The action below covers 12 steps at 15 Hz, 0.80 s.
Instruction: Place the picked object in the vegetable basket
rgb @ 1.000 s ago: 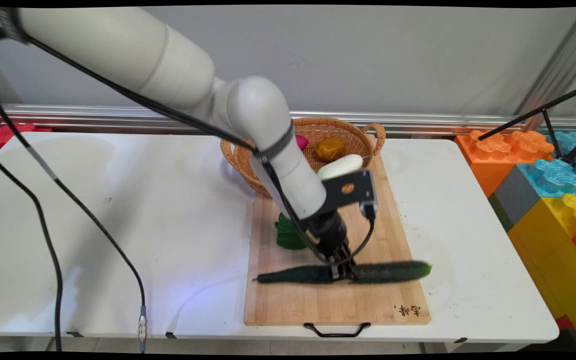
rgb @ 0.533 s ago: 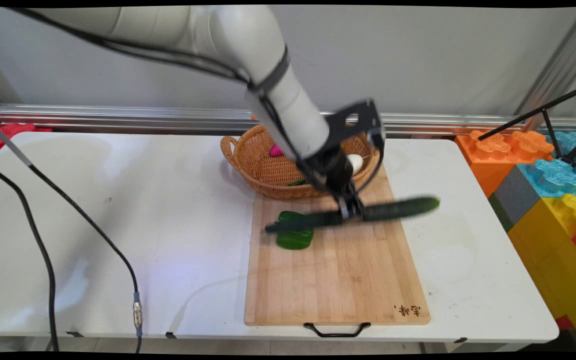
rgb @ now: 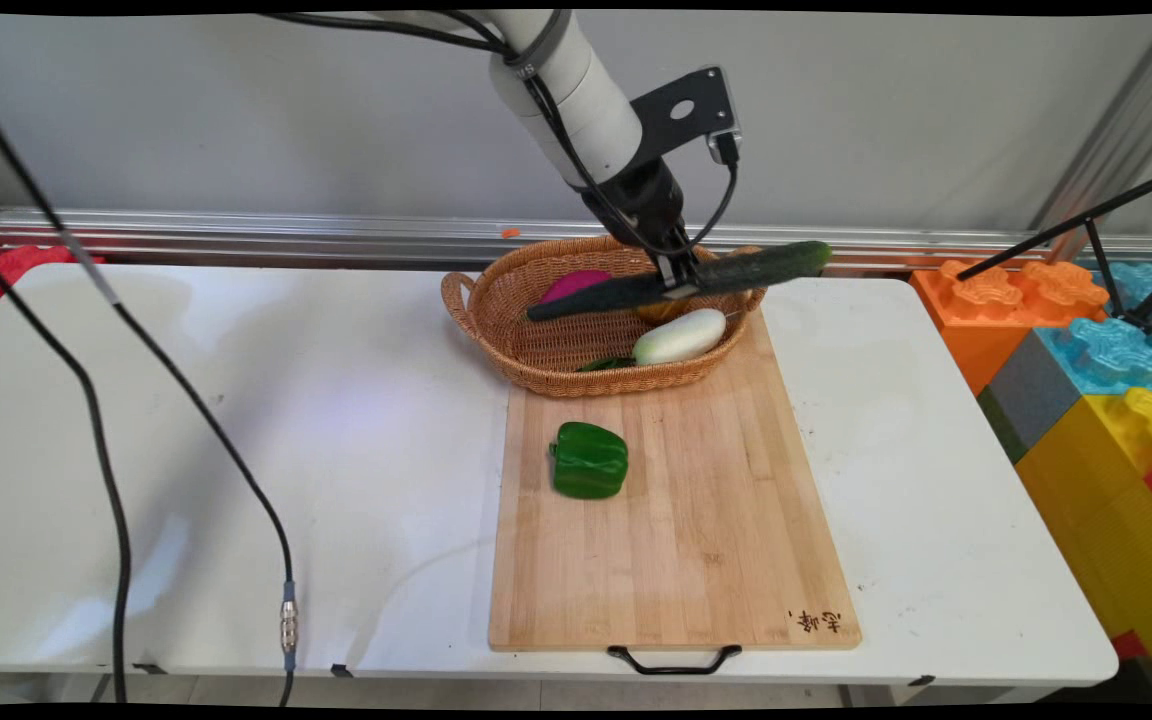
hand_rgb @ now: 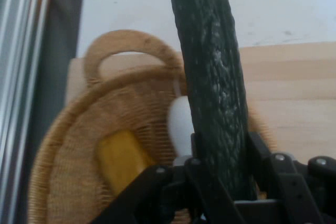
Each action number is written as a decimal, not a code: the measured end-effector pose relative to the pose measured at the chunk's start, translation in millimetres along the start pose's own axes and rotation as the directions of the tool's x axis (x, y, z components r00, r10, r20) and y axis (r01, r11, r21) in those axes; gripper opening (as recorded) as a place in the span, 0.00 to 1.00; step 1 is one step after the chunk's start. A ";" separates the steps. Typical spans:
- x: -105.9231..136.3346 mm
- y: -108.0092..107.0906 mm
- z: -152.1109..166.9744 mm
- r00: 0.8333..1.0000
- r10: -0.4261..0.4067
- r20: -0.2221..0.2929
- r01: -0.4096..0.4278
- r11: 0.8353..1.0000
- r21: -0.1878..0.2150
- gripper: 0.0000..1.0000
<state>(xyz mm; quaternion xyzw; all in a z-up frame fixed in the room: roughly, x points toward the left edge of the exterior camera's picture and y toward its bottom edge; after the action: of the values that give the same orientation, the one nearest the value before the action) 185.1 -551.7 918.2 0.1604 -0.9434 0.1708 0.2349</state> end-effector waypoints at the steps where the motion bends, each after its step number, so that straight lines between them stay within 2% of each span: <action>1: -3.2 -8.0 6.1 1.000 0.003 0.001 -0.003 1.000 0.008 0.00; 7: -41.1 -43.3 50.3 0.999 0.018 0.027 -0.019 0.999 0.027 0.00; 12: -62.2 -54.5 71.5 0.998 0.034 0.043 -0.034 0.999 0.013 0.00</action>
<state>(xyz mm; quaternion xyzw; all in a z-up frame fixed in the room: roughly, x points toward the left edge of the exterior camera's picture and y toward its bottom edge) 230.3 -614.9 841.2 0.1497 -0.9496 0.1778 0.2105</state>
